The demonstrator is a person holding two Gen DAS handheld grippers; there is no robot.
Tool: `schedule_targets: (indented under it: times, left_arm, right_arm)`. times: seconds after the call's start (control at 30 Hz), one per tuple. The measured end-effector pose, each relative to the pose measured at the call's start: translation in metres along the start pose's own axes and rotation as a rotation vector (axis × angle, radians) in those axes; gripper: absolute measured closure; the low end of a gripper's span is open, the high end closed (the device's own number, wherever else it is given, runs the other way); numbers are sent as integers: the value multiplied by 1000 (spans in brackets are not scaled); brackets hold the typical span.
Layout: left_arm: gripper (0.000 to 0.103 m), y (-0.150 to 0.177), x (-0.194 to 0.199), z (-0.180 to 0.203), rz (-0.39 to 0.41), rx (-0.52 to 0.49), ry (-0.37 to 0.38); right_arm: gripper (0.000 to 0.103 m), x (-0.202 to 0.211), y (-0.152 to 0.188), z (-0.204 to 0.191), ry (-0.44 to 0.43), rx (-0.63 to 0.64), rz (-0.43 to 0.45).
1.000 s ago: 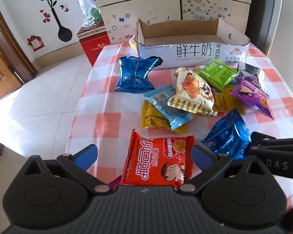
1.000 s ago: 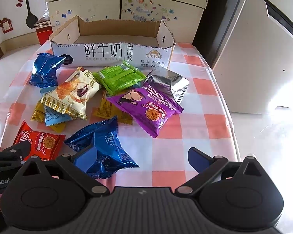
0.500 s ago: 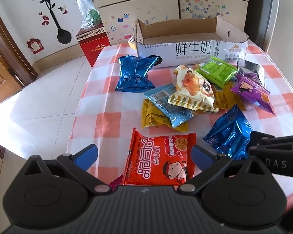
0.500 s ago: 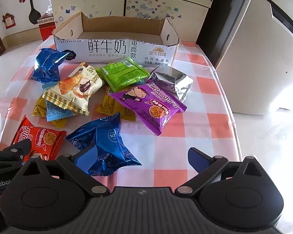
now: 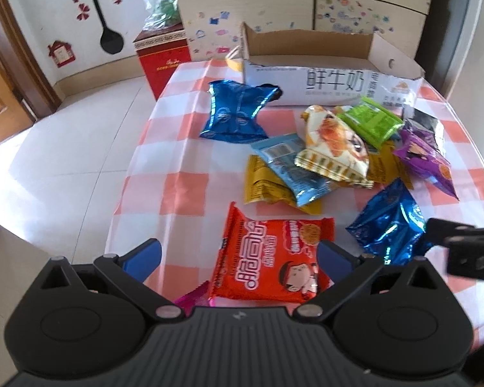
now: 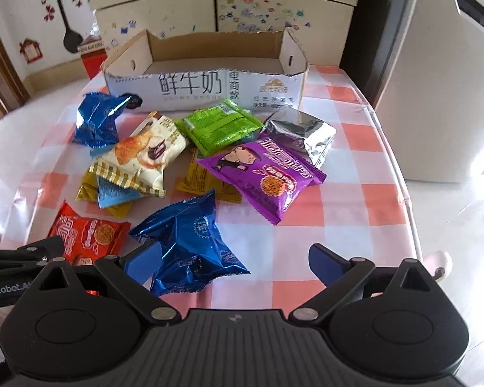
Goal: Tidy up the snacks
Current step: 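Move the right tool toward the blue foil snack bag, then close the right tool on the blue foil snack bag and lift it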
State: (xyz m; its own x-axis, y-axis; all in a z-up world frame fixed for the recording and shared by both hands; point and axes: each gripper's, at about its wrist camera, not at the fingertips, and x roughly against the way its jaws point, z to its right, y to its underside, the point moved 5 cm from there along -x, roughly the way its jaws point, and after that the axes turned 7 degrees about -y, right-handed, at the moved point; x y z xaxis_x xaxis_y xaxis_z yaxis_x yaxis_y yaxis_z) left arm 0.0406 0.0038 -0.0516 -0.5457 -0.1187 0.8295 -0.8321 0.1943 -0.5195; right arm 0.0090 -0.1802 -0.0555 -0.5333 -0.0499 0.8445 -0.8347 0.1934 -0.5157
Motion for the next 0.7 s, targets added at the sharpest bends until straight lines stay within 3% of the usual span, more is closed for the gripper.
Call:
schedule_targets:
  times: [0.27,0.57,0.7]
  left_arm:
    - [1,3,-5,-19,-29,62,6]
    - [1,11,-16,-18,-73,79,46]
    - [1,14,-19,-18,-79,83,26]
  right_arm:
    - [2,2,-2,12,-88,-104,19]
    - [14,-13,3,-6,-137,-14,-40]
    - [22,-22,4,-18,-154,42,-56]
